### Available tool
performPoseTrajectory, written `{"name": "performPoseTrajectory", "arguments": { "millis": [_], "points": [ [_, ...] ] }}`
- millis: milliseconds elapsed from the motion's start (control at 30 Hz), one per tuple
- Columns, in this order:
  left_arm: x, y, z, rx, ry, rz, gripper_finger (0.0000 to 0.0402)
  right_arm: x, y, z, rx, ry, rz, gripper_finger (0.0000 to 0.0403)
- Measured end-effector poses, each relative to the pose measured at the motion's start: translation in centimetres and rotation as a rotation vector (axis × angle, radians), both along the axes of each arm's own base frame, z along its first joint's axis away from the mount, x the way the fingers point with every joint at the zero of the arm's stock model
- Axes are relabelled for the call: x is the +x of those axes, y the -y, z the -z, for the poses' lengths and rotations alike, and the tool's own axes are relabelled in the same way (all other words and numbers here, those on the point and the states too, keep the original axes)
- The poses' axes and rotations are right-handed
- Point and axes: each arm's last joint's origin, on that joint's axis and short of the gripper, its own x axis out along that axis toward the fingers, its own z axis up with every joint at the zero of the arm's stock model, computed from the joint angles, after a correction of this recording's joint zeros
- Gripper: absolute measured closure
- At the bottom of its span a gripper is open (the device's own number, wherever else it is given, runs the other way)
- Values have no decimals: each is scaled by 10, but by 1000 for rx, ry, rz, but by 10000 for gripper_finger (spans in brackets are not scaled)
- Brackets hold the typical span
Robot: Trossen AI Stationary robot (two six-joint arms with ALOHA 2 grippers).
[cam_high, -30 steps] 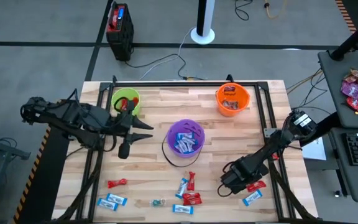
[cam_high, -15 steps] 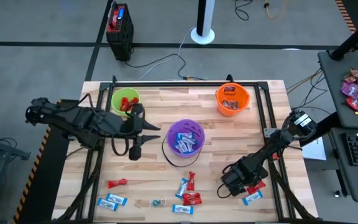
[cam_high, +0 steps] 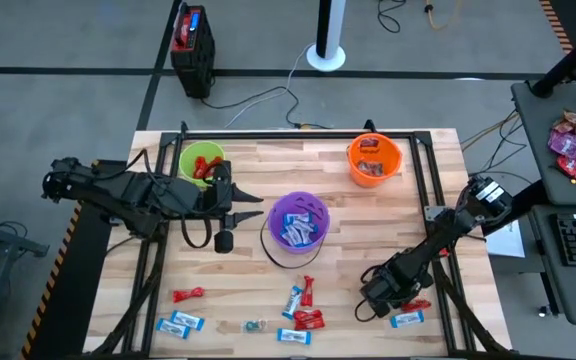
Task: Sort candy by brand, put in halloween buckets
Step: Put the red chocolate into the green bucket
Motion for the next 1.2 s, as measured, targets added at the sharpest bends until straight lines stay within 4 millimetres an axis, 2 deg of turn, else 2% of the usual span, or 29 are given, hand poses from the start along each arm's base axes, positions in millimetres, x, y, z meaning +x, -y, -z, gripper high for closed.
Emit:
{"name": "performPoseTrajectory", "arguments": {
  "millis": [100,300,467,633,733,800,933,1067,1200],
  "points": [
    [0,0,0,13,2,-8,302,1,0,-1,-8,16,-6,386],
    [0,-1,-1,18,5,-25,302,4,2,-17,-138,87,-8,391],
    [0,-2,-2,14,18,-29,302,18,4,-50,-262,282,48,394],
    [1,-3,-2,16,21,-34,302,30,16,-83,-431,479,129,394],
    [1,-4,-3,15,24,-35,302,33,23,-100,-485,523,134,394],
    [1,-4,-3,14,25,-36,302,33,25,-109,-447,505,58,394],
    [1,-4,-3,12,28,-36,302,34,18,-116,-223,517,-329,391],
    [1,-4,-3,24,27,-33,302,33,14,-104,-88,492,-631,364],
    [1,-4,-3,17,30,-34,302,32,14,-82,-39,443,-786,306]
  ]
}}
